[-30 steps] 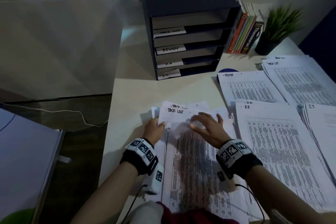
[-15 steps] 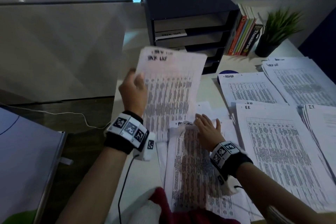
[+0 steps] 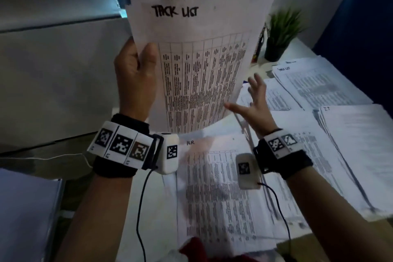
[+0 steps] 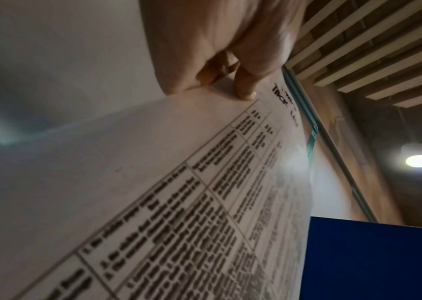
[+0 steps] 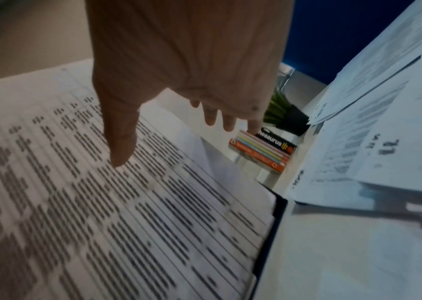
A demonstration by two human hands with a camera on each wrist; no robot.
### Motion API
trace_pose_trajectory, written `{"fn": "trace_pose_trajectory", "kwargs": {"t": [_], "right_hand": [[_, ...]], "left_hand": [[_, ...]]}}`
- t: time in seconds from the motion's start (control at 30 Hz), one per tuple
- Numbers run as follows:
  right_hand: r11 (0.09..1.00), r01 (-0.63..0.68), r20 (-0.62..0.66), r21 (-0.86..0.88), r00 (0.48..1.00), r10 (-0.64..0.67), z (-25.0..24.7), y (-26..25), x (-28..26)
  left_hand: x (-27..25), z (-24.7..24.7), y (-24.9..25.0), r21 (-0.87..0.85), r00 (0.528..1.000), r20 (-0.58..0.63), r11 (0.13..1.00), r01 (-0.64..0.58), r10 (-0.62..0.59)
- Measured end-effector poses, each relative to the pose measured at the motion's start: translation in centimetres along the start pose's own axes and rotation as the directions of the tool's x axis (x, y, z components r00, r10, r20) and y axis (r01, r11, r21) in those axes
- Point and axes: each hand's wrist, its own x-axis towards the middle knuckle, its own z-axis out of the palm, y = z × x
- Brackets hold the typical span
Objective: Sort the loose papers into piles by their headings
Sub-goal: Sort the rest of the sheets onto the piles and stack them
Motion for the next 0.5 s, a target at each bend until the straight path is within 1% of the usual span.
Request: {"fn": "trace_pose_trajectory", "kwargs": {"t": [0.03,0.1,0.13,0.2,0.27,0.33,0.37,0.43,0.47,0.5], "right_hand": [[0.997,-0.004,0.009,0.075,1.000,0.004,-1.1,-0.4,0.3],[0.976,-0.036,0.092,0.213,0.996,0.016,-3.4,-1.0,0.6],[0.965,-0.054,0.137,0.256,0.990,0.019,-4.6,-1.0,0.9],[0.953,-0.077,0.165,0.294,0.986,0.029,-7.1,-0.5,1.4],[0.946,-0.064,0.124,0.319,0.992,0.025,-9.8,0.0,1.9],[0.930,-0.050,0.016,0.364,0.999,0.047,-12.9,0.1,2.6],[0.928,-0.041,-0.053,0.370,0.996,0.065,-14.5,0.2,3.1],[0.934,0.012,-0.166,0.358,0.985,0.051,-18.1,0.2,4.3],[0.938,0.041,-0.204,0.343,0.979,0.032,-19.8,0.2,4.9],[0.948,0.061,-0.223,0.314,0.975,0.011,-21.4,0.3,5.5]], "left_hand": [[-0.2,1.0,0.3,-0.034,0.998,0.045,0.999,0.037,-0.035],[-0.6,3.3,0.8,-0.096,0.990,0.117,0.992,0.086,-0.074],[-0.8,4.6,1.0,-0.114,0.987,0.133,0.987,0.111,-0.095],[-1.0,7.2,1.2,-0.169,0.977,0.130,0.967,0.192,-0.172],[-1.2,9.8,0.9,-0.236,0.957,0.151,0.931,0.278,-0.248],[-1.6,12.5,0.2,-0.286,0.926,0.233,0.889,0.358,-0.298],[-1.9,13.8,-0.2,-0.298,0.900,0.286,0.862,0.410,-0.329],[-3.0,16.9,-1.2,-0.215,0.832,0.391,0.839,0.499,-0.395],[-3.6,18.5,-1.8,-0.128,0.802,0.413,0.845,0.520,-0.431],[-4.1,20.2,-2.2,-0.037,0.788,0.412,0.856,0.516,-0.458]]}}
